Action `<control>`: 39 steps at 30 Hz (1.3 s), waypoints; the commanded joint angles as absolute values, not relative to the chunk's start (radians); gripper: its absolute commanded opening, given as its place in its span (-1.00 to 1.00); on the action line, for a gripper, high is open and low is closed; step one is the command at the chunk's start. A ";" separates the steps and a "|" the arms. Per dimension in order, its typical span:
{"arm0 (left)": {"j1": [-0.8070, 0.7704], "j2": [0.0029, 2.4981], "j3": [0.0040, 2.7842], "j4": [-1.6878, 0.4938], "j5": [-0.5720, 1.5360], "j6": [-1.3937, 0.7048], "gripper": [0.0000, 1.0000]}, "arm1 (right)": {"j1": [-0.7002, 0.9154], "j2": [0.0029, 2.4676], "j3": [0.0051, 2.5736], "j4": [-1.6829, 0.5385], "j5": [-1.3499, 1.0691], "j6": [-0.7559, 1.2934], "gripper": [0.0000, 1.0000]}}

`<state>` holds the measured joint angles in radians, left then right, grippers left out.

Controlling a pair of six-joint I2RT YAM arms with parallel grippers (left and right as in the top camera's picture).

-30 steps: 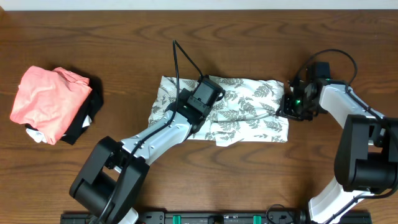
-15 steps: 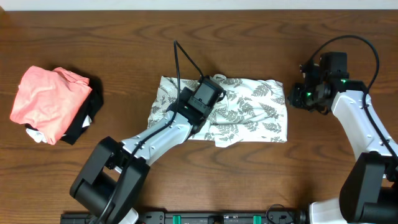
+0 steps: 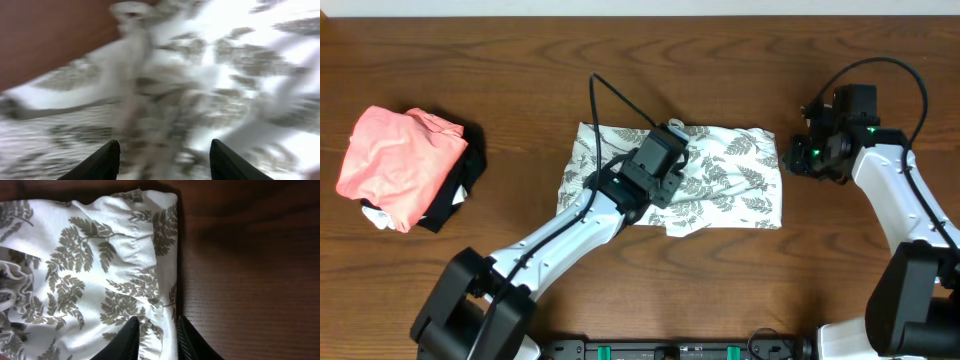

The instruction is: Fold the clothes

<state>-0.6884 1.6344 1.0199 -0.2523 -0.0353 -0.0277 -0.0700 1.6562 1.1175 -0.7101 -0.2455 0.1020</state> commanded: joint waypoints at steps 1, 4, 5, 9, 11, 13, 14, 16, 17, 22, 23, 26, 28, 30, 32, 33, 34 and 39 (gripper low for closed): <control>-0.688 1.625 1.032 -0.258 0.127 -0.065 0.12 | -0.071 1.678 1.124 -0.714 -0.236 0.088 -0.53; -0.669 1.608 1.033 -0.252 0.055 -0.065 0.02 | -0.071 1.682 1.124 -0.722 -0.235 0.070 -0.52; -0.658 1.598 1.033 -0.249 0.036 -0.065 -0.02 | -0.071 1.682 1.124 -0.725 -0.235 0.070 -0.52; -0.592 1.549 1.033 -0.233 0.023 -0.066 -0.70 | -0.071 1.682 1.124 -0.726 -0.235 0.069 -0.53; -0.560 1.538 1.033 -0.215 0.022 -0.066 -0.88 | -0.071 1.682 1.124 -0.727 -0.236 0.069 -0.53; -0.528 1.541 1.033 -0.189 0.021 -0.076 -0.88 | -0.071 1.682 1.124 -0.729 -0.236 0.069 -0.54; -0.516 1.546 1.032 -0.179 0.022 -0.095 -0.88 | -0.071 1.682 1.124 -0.730 -0.236 0.069 -0.53; -0.497 1.567 1.032 -0.170 0.022 -0.145 -0.88 | -0.071 1.682 1.124 -0.736 -0.236 0.065 -0.54; -0.494 1.577 1.032 -0.170 0.023 -0.155 -0.87 | -0.071 1.682 1.124 -0.738 -0.236 0.065 -0.54; -0.505 1.647 1.032 -0.165 0.115 -0.196 -0.88 | -0.071 1.682 1.124 -0.741 -0.236 0.065 -0.54; -0.511 1.663 1.032 -0.165 0.130 -0.207 -0.88 | -0.071 1.682 1.124 -0.742 -0.236 0.065 -0.54; -0.531 1.702 1.032 -0.171 0.172 -0.241 -0.87 | -0.071 1.682 1.124 -0.745 -0.236 0.065 -0.54; -0.548 1.723 1.032 -0.179 0.212 -0.250 -0.88 | -0.071 1.682 1.124 -0.746 -0.236 0.065 -0.54; -0.564 1.738 1.032 -0.195 0.229 -0.276 -0.88 | -0.071 1.682 1.124 -0.746 -0.236 0.065 -0.54; -0.582 1.753 1.032 -0.220 0.229 -0.311 -0.88 | -0.071 1.682 1.124 -0.746 -0.236 0.065 -0.54; -0.593 1.761 1.032 -0.235 0.229 -0.321 -0.88 | -0.071 1.682 1.124 -0.746 -0.236 0.065 -0.54; -0.604 1.772 1.032 -0.252 0.229 -0.321 -0.88 | -0.071 1.682 1.124 -0.746 -0.236 0.065 -0.54; -0.633 1.818 1.032 -0.296 0.228 -0.320 -0.88 | -0.071 1.682 1.124 -0.754 -0.236 0.062 -0.54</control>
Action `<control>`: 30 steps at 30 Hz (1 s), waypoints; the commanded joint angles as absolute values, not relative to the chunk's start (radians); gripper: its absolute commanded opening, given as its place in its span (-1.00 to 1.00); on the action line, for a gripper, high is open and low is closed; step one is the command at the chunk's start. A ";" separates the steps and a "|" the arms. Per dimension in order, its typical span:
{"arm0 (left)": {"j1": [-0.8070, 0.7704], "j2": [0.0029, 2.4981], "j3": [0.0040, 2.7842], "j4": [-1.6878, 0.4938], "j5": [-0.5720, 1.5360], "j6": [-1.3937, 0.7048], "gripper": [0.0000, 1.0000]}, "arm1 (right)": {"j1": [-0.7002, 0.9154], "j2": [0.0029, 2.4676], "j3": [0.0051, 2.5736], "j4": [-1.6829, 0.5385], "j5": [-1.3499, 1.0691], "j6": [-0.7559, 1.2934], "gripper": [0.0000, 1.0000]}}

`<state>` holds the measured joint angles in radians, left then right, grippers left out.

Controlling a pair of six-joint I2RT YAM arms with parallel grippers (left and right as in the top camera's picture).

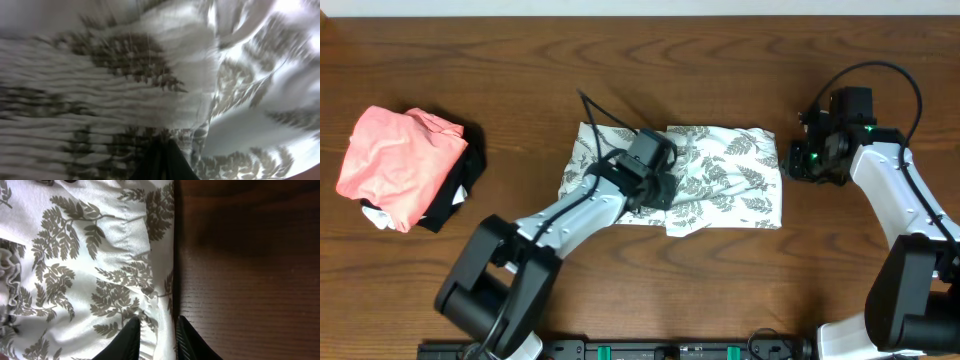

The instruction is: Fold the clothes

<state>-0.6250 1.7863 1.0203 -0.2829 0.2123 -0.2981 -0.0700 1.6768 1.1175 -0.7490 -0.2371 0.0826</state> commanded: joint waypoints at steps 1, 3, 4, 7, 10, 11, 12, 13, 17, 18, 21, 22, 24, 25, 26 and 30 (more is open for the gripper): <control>-0.633 1.825 1.032 -0.295 0.228 -0.320 -0.88 | -0.071 1.682 1.124 -0.756 -0.236 0.062 -0.54; -0.632 1.831 1.032 -0.294 0.224 -0.320 -0.82 | -0.071 1.682 1.124 -0.759 -0.236 0.062 -0.53; -0.631 1.831 1.032 -0.291 0.216 -0.320 -0.76 | -0.071 1.682 1.124 -0.760 -0.236 0.062 -0.53; -0.625 1.831 1.032 -0.266 0.212 -0.319 -0.30 | -0.071 1.682 1.124 -0.764 -0.236 0.062 -0.53; -0.611 1.821 1.033 -0.243 0.213 -0.319 -0.26 | -0.071 1.682 1.124 -0.781 -0.241 0.041 -0.47; -0.605 1.813 1.033 -0.237 0.213 -0.319 -0.25 | -0.071 1.682 1.124 -0.791 -0.243 0.035 -0.42; -0.597 1.798 1.037 -0.237 0.213 -0.319 -0.24 | -0.071 1.682 1.124 -0.803 -0.244 0.036 -0.37; -0.592 1.785 1.039 -0.237 0.213 -0.316 -0.24 | -0.071 1.682 1.124 -0.809 -0.245 0.036 -0.34; -0.561 1.700 1.048 -0.230 0.213 -0.308 -0.21 | -0.080 1.682 1.124 -0.821 -0.283 0.036 -0.28; -0.553 1.676 1.048 -0.228 0.212 -0.308 -0.21 | -0.086 1.682 1.124 -0.822 -0.294 0.036 -0.27; -0.529 1.602 1.048 -0.227 0.212 -0.308 -0.14 | -0.099 1.682 1.123 -0.823 -0.340 0.036 -0.19; -0.521 1.580 1.048 -0.228 0.213 -0.308 -0.12 | -0.102 1.682 1.123 -0.822 -0.362 0.036 -0.18; -0.505 1.545 1.048 -0.231 0.210 -0.308 -0.12 | -0.104 1.685 1.122 -0.818 -0.399 0.036 -0.17; -0.498 1.533 1.048 -0.235 0.204 -0.308 -0.12 | -0.104 1.687 1.122 -0.818 -0.410 0.036 -0.16; -0.493 1.526 1.048 -0.241 0.191 -0.308 -0.12 | -0.104 1.690 1.120 -0.818 -0.413 0.036 -0.16; -0.475 1.523 1.047 -0.277 0.159 -0.308 -0.12 | -0.104 1.716 1.102 -0.792 -0.432 0.037 -0.15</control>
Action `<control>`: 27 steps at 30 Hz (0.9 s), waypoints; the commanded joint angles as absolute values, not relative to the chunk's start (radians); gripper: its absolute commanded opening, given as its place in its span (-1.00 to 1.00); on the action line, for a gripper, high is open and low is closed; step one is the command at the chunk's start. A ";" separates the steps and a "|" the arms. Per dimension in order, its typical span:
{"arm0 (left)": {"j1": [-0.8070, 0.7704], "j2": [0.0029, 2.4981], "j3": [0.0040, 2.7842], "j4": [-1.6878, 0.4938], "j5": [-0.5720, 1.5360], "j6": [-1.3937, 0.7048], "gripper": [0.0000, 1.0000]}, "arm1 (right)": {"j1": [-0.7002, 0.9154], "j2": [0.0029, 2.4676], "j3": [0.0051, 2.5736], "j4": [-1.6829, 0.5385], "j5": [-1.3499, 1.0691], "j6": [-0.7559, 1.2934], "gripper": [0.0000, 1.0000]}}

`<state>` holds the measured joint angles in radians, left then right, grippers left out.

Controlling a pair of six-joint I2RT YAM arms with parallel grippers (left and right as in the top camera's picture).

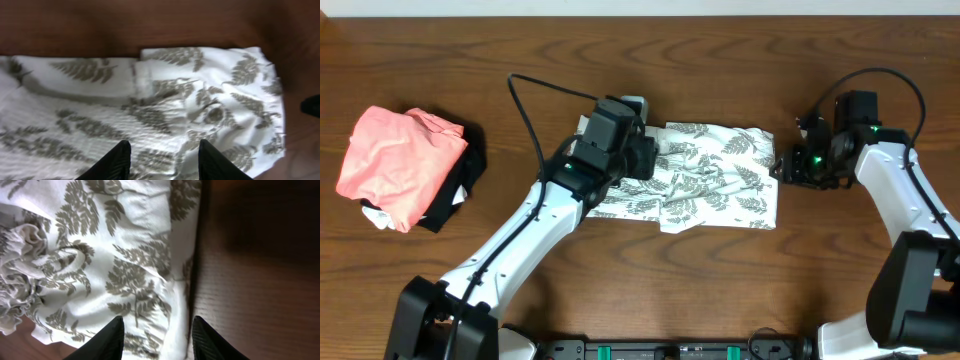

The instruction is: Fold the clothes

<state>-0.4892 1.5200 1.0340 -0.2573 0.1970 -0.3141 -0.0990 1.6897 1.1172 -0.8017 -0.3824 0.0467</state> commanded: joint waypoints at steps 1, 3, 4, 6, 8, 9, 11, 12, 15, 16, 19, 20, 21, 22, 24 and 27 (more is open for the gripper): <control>-0.473 1.523 1.047 -0.284 0.152 -0.308 -0.11 | -0.104 1.729 1.101 -0.788 -0.435 0.037 -0.15; -0.472 1.523 1.047 -0.299 0.120 -0.308 -0.12 | -0.104 1.758 1.101 -0.778 -0.451 0.036 -0.15; -0.472 1.523 1.047 -0.304 0.109 -0.307 -0.11 | -0.104 1.776 1.101 -0.772 -0.456 0.036 -0.15; -0.472 1.523 1.047 -0.310 0.100 -0.302 -0.12 | -0.104 1.811 1.101 -0.751 -0.456 0.036 -0.15; -0.472 1.523 1.047 -0.311 0.100 -0.299 -0.12 | -0.104 1.848 1.101 -0.727 -0.456 0.036 -0.15; -0.472 1.523 1.047 -0.311 0.100 -0.296 -0.11 | -0.104 1.866 1.101 -0.714 -0.458 0.036 -0.15; -0.472 1.523 1.047 -0.313 0.100 -0.288 -0.10 | -0.104 1.899 1.101 -0.697 -0.461 0.036 -0.15; -0.472 1.523 1.047 -0.314 0.100 -0.285 -0.11 | -0.104 1.916 1.101 -0.693 -0.461 0.036 -0.15; -0.472 1.523 1.047 -0.314 0.100 -0.286 -0.11 | -0.094 1.970 1.101 -0.683 -0.499 0.036 -0.16; -0.472 1.523 1.047 -0.314 0.100 -0.286 -0.11 | -0.089 1.987 1.101 -0.679 -0.521 0.036 -0.17; -0.472 1.523 1.047 -0.314 0.100 -0.286 -0.11 | -0.066 2.037 1.101 -0.665 -0.590 0.036 -0.28; -0.472 1.523 1.047 -0.314 0.100 -0.286 -0.11 | -0.058 2.046 1.101 -0.660 -0.605 0.036 -0.35; -0.472 1.523 1.047 -0.314 0.100 -0.286 -0.10 | -0.053 2.049 1.101 -0.656 -0.607 0.036 -0.44; -0.472 1.523 1.047 -0.315 0.100 -0.285 -0.11 | -0.049 2.049 1.101 -0.649 -0.602 0.036 -0.60; -0.472 1.523 1.047 -0.315 0.100 -0.286 -0.11 | -0.049 2.046 1.102 -0.642 -0.602 0.036 -0.95; -0.472 1.523 1.047 -0.326 0.100 -0.286 -0.11 | -0.068 2.041 1.103 -0.640 -0.590 0.036 -0.97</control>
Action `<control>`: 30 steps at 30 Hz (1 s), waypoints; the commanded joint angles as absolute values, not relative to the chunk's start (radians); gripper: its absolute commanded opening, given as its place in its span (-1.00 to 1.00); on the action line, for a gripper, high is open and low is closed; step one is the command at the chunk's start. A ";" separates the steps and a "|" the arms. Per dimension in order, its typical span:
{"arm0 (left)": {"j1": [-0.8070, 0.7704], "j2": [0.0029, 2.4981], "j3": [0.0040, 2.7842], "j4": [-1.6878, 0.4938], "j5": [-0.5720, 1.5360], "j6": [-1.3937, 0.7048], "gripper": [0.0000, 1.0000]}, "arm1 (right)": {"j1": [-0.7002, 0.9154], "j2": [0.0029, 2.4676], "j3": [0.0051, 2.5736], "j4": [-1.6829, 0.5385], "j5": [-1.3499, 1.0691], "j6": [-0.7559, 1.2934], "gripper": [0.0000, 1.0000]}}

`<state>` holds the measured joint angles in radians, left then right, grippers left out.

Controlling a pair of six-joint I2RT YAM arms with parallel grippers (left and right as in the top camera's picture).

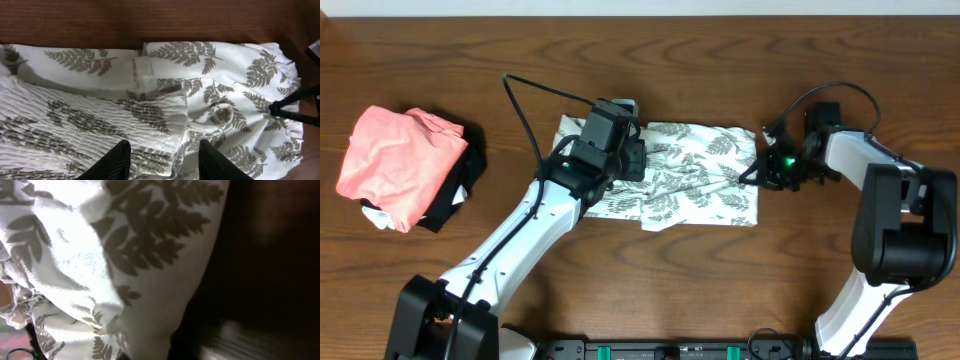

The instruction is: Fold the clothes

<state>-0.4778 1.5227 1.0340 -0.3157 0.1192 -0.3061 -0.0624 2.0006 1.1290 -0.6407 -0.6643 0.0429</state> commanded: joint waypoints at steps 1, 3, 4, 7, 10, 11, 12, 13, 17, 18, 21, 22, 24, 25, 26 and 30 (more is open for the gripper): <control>-0.472 1.523 1.047 -0.332 0.099 -0.285 -0.11 | -0.083 2.037 1.103 -0.643 -0.569 0.036 -0.97; -0.472 1.523 1.047 -0.344 0.099 -0.281 -0.11 | -0.108 2.029 1.103 -0.648 -0.534 0.036 -0.97; -0.472 1.523 1.047 -0.351 0.098 -0.281 -0.11 | -0.124 2.022 1.103 -0.653 -0.517 0.036 -0.97; -0.472 1.523 1.047 -0.360 0.092 -0.270 -0.11 | -0.193 1.990 1.103 -0.659 -0.458 0.036 -0.98; -0.472 1.523 1.047 -0.359 0.091 -0.270 -0.11 | -0.281 1.934 1.106 -0.661 -0.398 0.036 -0.98; -0.472 1.523 1.047 -0.359 0.091 -0.270 -0.11 | -0.305 1.915 1.108 -0.662 -0.382 0.036 -0.98; -0.472 1.523 1.047 -0.359 0.091 -0.270 -0.11 | -0.326 1.896 1.111 -0.666 -0.368 0.036 -0.97; -0.472 1.523 1.047 -0.359 0.091 -0.270 -0.11 | -0.345 1.876 1.116 -0.670 -0.357 0.036 -0.97; -0.472 1.523 1.047 -0.359 0.091 -0.270 -0.11 | -0.406 1.765 1.164 -0.724 -0.299 0.017 -0.98; -0.472 1.523 1.047 -0.359 0.091 -0.270 -0.11 | -0.410 1.736 1.189 -0.753 -0.286 0.003 -0.97; -0.472 1.523 1.047 -0.358 0.091 -0.270 -0.10 | -0.395 1.673 1.279 -0.844 -0.265 -0.026 -0.98; -0.472 1.523 1.047 -0.358 0.091 -0.270 -0.11 | -0.385 1.658 1.311 -0.875 -0.260 -0.033 -0.98; -0.472 1.523 1.047 -0.359 0.092 -0.270 -0.11 | -0.353 1.634 1.386 -0.937 -0.237 -0.039 -0.98; -0.472 1.523 1.047 -0.359 0.092 -0.270 -0.11 | -0.341 1.629 1.415 -0.958 -0.227 -0.039 -0.98; -0.472 1.523 1.047 -0.359 0.092 -0.270 -0.11 | -0.330 1.628 1.445 -0.980 -0.221 -0.038 -0.98; -0.472 1.523 1.047 -0.360 0.092 -0.271 -0.11 | -0.306 1.628 1.483 -1.011 -0.213 -0.035 -0.98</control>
<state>-0.4778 1.5227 1.0340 -0.3565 0.1040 -0.2874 -0.3252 1.6348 1.4574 -0.9989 -0.2409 -0.0166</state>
